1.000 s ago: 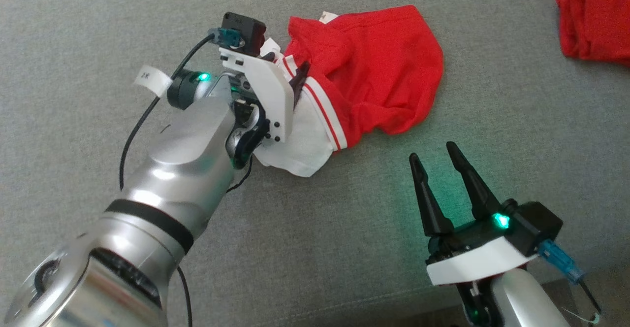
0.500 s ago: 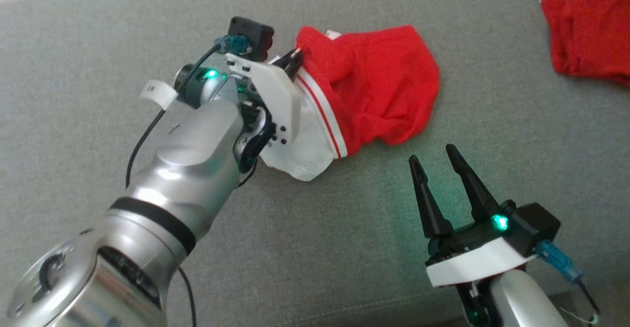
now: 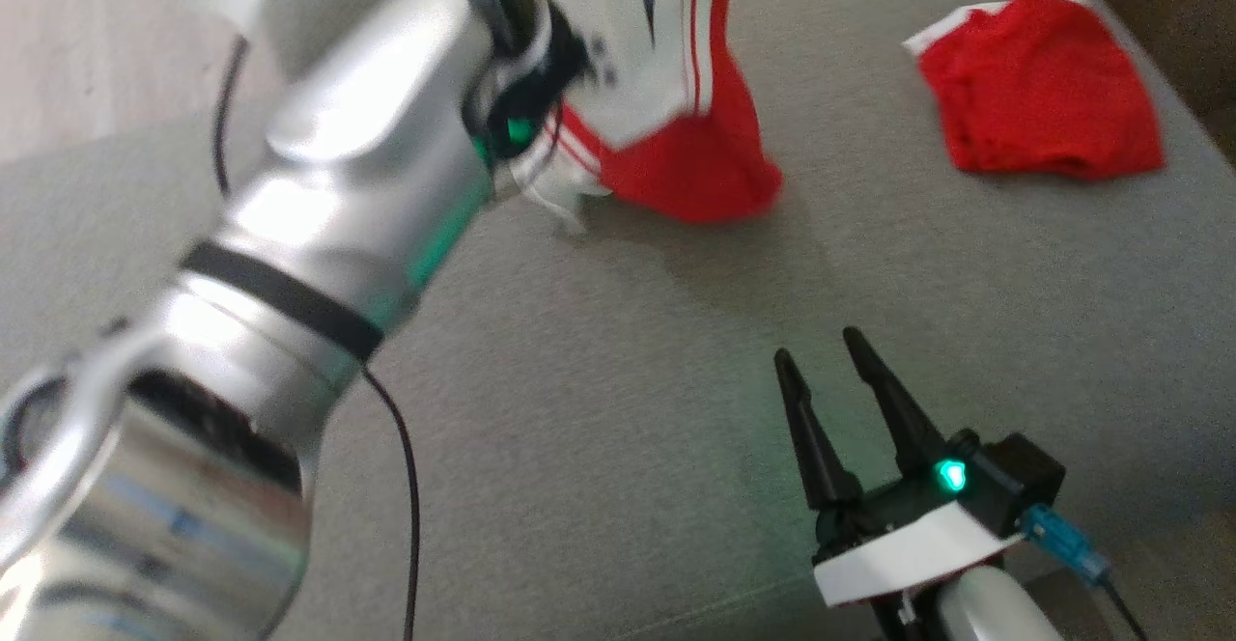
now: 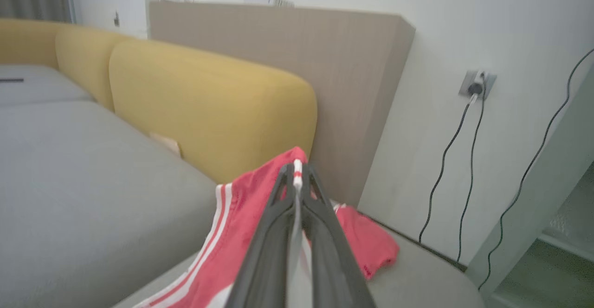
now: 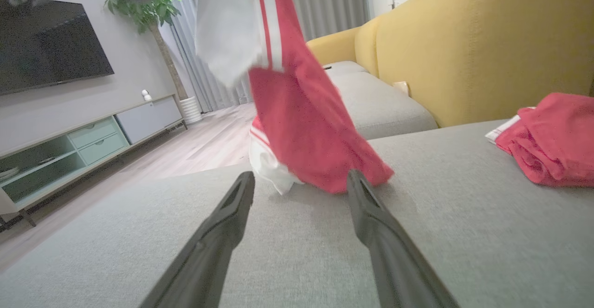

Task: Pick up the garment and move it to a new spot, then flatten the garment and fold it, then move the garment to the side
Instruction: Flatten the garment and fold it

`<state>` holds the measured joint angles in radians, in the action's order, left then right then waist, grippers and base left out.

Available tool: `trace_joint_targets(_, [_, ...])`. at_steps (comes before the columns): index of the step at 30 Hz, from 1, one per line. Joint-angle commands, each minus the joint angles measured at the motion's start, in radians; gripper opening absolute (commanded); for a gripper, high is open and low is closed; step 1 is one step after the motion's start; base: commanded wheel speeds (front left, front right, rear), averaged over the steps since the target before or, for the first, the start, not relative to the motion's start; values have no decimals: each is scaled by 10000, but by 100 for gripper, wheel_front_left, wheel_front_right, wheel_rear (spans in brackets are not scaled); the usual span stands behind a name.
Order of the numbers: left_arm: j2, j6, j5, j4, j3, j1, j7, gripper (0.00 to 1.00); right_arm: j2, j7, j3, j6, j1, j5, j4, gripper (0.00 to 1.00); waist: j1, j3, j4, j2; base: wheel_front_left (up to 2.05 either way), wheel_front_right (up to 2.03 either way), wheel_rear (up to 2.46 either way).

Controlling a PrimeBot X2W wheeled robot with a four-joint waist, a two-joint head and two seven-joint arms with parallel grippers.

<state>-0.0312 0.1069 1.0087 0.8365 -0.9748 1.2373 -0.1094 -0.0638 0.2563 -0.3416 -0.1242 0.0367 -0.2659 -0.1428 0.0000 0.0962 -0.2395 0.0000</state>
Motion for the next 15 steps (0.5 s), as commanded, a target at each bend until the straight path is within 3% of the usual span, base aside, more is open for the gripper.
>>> trace_joint_targets(1, [-191, -3, 53, -247, 499, 1192, -216, 0, 122, 55, -244, -65, 57, -85, 265, 100, 0, -349, -488, 0, 0, 0, 0])
trace_joint_targets(5, [-191, -257, 330, 147, 1144, 2301, -927, 0, 131, 55, -405, -65, -118, -188, 228, 100, 0, -587, -919, 0, 0, 0, 0])
trace_joint_targets(9, [-191, -588, 1038, 264, 1758, 3010, -1345, 0, 133, 55, -209, -65, -221, -233, 299, 100, 0, -593, -923, 0, 0, 0, 0])
trace_joint_targets(15, [-191, -721, 1372, 1169, 1211, 1469, -1439, 0, 134, 55, -38, -65, -364, -274, 388, 100, 0, -750, -570, 0, 0, 0, 0])
